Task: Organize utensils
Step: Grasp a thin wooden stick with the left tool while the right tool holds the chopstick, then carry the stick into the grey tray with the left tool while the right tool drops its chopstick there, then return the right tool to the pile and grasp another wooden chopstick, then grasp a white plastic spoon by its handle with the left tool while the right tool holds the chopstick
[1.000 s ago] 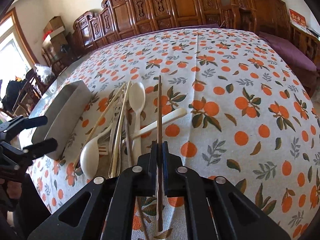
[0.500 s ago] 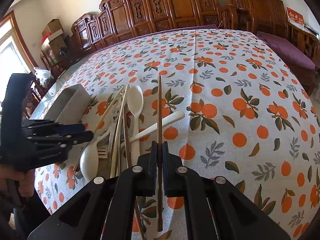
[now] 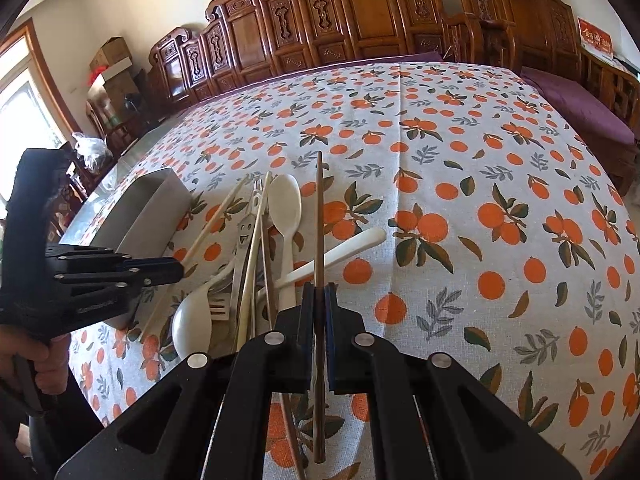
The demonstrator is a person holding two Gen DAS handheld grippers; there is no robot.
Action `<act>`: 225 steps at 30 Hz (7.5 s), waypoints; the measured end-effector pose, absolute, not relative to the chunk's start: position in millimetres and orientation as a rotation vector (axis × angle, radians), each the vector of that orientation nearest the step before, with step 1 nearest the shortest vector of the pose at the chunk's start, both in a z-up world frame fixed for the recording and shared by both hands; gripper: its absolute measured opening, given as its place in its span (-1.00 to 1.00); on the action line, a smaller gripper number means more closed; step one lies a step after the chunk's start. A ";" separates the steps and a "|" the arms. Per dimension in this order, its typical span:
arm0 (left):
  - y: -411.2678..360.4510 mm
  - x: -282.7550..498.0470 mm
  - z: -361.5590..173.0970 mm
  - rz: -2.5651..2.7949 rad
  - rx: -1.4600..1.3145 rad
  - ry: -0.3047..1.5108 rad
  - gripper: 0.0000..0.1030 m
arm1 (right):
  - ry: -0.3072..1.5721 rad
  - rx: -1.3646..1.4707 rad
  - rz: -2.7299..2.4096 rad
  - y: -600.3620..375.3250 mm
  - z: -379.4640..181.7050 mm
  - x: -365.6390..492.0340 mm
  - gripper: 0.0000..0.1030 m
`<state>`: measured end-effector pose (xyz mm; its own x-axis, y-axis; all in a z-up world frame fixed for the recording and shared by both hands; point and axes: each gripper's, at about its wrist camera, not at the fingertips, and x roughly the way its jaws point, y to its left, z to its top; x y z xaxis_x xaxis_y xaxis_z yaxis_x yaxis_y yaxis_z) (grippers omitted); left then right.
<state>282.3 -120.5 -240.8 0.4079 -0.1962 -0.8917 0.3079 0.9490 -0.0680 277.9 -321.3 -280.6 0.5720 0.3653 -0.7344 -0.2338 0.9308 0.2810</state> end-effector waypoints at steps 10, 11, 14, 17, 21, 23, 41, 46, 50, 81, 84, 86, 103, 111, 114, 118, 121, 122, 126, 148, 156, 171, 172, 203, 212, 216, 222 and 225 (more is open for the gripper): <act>-83.1 257.9 -196.8 -0.317 0.069 1.009 -0.93 | 0.860 0.136 0.406 -295.9 -263.8 266.3 -0.88; -79.2 257.9 -193.9 -0.312 0.067 1.003 -0.93 | 0.855 0.136 0.412 -292.9 -261.6 264.8 -0.88; -63.2 256.7 -186.6 -0.297 0.064 0.978 -0.92 | 0.843 0.120 0.414 -283.7 -255.5 260.6 -0.88; -45.4 258.1 -183.3 -0.290 0.046 0.965 -0.92 | 0.838 0.114 0.391 -275.9 -250.0 261.9 -0.88; -27.2 259.8 -185.5 -0.280 0.028 0.953 -0.92 | 0.832 0.119 0.388 -263.9 -240.3 264.4 -0.88; -19.4 260.4 -188.3 -0.274 0.015 0.950 -0.92 | 0.832 0.102 0.391 -254.9 -236.0 264.2 -0.88; 37.8 268.7 -224.8 -0.197 -0.042 1.016 -0.92 | 0.818 0.034 0.450 -163.3 -201.3 266.1 -0.88; 41.1 271.9 -232.0 -0.187 -0.037 1.046 -0.92 | 0.825 0.041 0.466 -141.3 -201.0 270.0 -0.88; 45.3 272.0 -227.0 -0.182 -0.050 1.032 -0.91 | 0.836 0.031 0.473 -127.5 -204.2 274.0 -0.88; 89.9 263.2 -187.7 -0.129 -0.122 0.907 -0.91 | 0.967 0.061 0.490 -61.5 -259.4 303.5 -0.83; 84.9 263.4 -186.5 -0.128 -0.120 0.904 -0.91 | 0.942 0.063 0.497 -73.2 -250.0 301.4 -0.83; 79.5 263.6 -185.7 -0.128 -0.111 0.902 -0.90 | 0.908 0.058 0.506 -84.5 -239.1 297.0 -0.83; 8.4 248.1 -166.8 -0.238 -0.022 0.856 0.51 | 0.816 -0.075 0.309 -241.6 -221.6 261.8 -0.80; -28.6 240.1 -169.9 -0.287 0.023 0.860 0.53 | 0.880 -0.091 0.288 -265.4 -257.9 255.0 -0.66; -41.9 238.2 -174.3 -0.300 0.041 0.872 0.53 | 0.905 -0.084 0.289 -269.4 -270.6 251.4 -0.66; -56.1 235.5 -179.1 -0.318 0.061 0.886 0.53 | 0.930 -0.075 0.295 -272.6 -280.3 247.4 -0.66; -64.6 232.6 -181.3 -0.329 0.073 0.889 0.53 | 0.946 -0.071 0.296 -273.4 -285.7 244.4 -0.66; -66.9 231.9 -181.9 -0.331 0.075 0.889 0.53 | 0.950 -0.073 0.296 -273.5 -287.1 243.4 -0.66; -75.9 229.2 -186.8 -0.341 0.088 0.895 0.53 | 0.966 -0.084 0.302 -273.4 -292.2 236.3 -0.66; -91.2 225.0 -200.8 -0.356 0.139 0.913 0.53 | 0.865 -0.081 0.301 -285.6 -277.7 235.0 -0.88; -105.0 228.5 -203.6 -0.382 0.127 0.929 0.50 | 0.852 -0.006 0.267 -303.7 -278.4 248.9 -0.88; -141.6 282.1 -230.9 -0.390 0.092 1.098 -0.13 | 0.846 0.077 0.282 -315.8 -276.3 256.8 -0.88; -143.4 284.6 -233.8 -0.389 0.093 1.113 -0.17 | 0.846 0.083 0.281 -317.4 -276.3 256.6 -0.88; -126.8 281.6 -243.3 -0.413 -0.006 1.226 -1.00 | 0.845 0.078 0.308 -309.0 -275.6 256.5 -0.88; -128.3 284.3 -236.1 -0.412 0.020 1.214 -1.00 | 0.847 0.076 0.308 -308.4 -276.2 256.9 -0.88; -131.6 287.7 -242.9 -0.402 0.031 1.234 -0.98 | 0.847 0.072 0.311 -307.2 -276.4 256.4 -0.88; -139.6 287.5 -257.0 -0.384 0.086 1.285 -0.79 | 0.849 0.070 0.312 -306.7 -277.8 256.4 -0.87; -138.5 288.2 -260.0 -0.389 0.086 1.292 -0.79 | 0.846 0.071 0.314 -305.9 -276.8 256.0 -0.87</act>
